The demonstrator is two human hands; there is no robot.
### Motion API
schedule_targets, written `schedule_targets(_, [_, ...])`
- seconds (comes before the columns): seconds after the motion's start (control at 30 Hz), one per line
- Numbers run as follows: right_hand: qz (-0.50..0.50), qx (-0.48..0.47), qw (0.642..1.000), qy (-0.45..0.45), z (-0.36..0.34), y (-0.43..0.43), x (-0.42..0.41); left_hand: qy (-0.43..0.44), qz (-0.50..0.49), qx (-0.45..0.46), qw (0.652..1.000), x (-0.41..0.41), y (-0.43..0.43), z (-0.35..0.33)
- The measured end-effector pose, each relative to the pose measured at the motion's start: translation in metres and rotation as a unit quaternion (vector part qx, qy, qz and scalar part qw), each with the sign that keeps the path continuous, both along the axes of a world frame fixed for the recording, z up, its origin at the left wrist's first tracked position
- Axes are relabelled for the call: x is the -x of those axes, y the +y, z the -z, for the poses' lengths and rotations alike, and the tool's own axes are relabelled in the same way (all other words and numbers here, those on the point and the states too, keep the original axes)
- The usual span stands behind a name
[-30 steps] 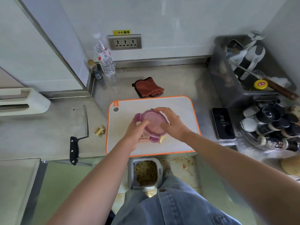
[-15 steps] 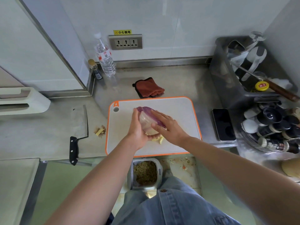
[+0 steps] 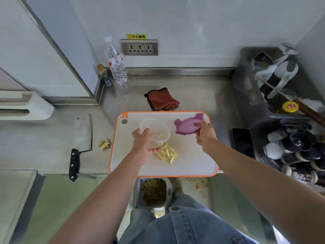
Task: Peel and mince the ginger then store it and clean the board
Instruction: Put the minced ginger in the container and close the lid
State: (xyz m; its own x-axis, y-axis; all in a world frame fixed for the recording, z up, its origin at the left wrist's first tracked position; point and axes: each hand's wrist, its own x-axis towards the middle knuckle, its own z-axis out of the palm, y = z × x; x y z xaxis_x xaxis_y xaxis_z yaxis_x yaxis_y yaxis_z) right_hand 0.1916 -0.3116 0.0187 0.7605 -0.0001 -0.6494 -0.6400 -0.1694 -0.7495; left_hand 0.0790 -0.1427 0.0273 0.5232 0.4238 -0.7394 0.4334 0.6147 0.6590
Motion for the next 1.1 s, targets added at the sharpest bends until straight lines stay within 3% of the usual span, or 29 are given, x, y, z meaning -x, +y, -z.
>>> schedule_targets(0.13, [0.051,-0.039,0.998,0.015,0.012,-0.001,-0.034,0.030,-0.048,0.021,0.998,-0.007,0.006,0.004])
schedule_targets(0.43, [0.017,-0.124,0.990,0.058,0.014,0.024,-0.099,0.023,-0.086,-0.011,0.996,-0.016,0.018,0.014])
schedule_targets(0.63, [-0.050,-0.029,0.996,0.072,0.030,0.024,-0.090,0.048,-0.132,-0.074,0.987,-0.009,0.019,0.022])
schedule_targets(0.77, [-0.155,0.089,0.983,-0.045,0.041,0.017,-0.063,0.084,-0.076,-0.178,0.977,0.010,0.023,0.034])
schedule_targets(0.93, [-0.316,0.161,0.921,-0.160,0.045,0.009,-0.010,0.089,-0.039,-0.202,0.974,0.032,0.027,0.043])
schedule_targets(1.1, [-0.336,0.179,0.900,-0.211,0.049,0.004,0.052,0.047,0.041,-0.255,0.965,0.073,0.017,0.037])
